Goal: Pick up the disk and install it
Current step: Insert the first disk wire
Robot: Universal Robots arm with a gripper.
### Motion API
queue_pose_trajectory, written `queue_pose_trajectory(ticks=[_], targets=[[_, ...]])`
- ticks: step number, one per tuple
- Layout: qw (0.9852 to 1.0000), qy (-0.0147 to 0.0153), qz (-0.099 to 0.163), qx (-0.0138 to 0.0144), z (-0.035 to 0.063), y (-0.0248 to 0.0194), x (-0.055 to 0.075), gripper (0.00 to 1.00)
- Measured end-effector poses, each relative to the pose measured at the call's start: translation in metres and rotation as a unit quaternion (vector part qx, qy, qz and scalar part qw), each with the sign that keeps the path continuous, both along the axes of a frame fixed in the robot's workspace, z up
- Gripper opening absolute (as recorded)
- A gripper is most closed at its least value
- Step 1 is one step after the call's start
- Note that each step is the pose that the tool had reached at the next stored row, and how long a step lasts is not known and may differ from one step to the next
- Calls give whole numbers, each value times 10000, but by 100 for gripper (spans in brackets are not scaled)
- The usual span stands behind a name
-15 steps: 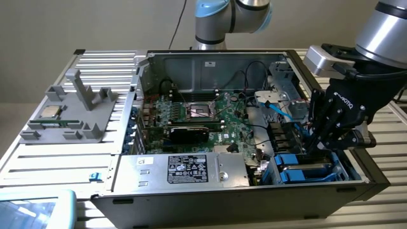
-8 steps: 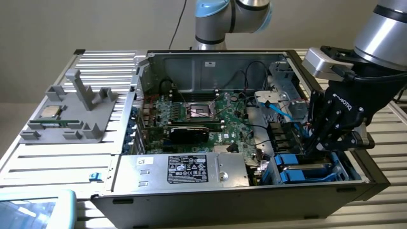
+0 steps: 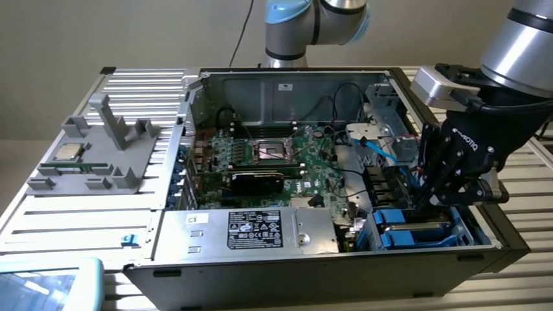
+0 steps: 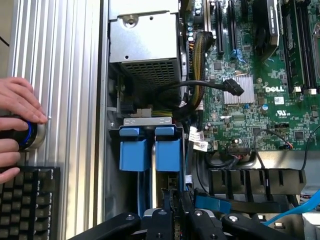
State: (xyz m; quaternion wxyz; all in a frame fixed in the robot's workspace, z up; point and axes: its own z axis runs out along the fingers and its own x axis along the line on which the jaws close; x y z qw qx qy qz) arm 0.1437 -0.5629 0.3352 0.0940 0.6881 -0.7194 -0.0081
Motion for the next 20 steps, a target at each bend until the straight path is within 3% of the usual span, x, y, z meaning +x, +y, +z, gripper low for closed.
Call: queue_pose_trajectory(ticks=[20], targets=[[10000,0,0,-12,-56,7,2,17]])
